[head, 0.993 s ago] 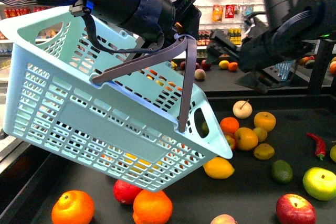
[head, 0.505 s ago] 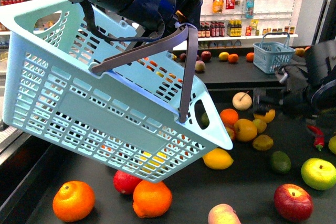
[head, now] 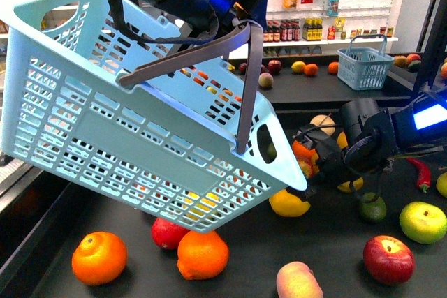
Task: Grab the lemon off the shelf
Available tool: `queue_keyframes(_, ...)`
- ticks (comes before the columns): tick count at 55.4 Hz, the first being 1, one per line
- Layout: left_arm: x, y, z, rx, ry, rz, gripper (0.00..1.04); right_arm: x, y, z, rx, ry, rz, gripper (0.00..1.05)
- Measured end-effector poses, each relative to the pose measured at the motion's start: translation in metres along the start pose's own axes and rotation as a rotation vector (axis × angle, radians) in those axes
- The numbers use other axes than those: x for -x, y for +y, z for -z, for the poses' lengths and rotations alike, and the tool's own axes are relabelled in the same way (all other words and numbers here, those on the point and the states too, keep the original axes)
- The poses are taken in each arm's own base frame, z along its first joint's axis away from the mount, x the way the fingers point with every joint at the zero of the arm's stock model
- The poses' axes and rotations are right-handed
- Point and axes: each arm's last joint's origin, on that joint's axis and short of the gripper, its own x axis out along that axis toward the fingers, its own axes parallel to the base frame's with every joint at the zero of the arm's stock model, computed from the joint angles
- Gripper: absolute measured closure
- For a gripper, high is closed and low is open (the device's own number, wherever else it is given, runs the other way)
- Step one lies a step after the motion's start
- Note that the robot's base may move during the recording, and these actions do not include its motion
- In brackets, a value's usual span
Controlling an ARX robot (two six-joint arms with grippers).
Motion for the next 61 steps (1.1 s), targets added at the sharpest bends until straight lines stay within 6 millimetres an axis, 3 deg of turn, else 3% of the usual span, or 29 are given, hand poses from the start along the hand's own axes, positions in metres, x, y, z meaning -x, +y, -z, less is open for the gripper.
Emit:
queue_keyframes(24,0.0,0.0,0.0,0.0,0.0,0.0,0.93,-0.053,0.007,0.015,0.129,0.086,-0.053,0.07)
queue_keyframes(61,0.0,0.0,0.0,0.0,0.0,0.0,0.93,-0.057,-0.001,0.007,0.146,0.01,0.053,0.07)
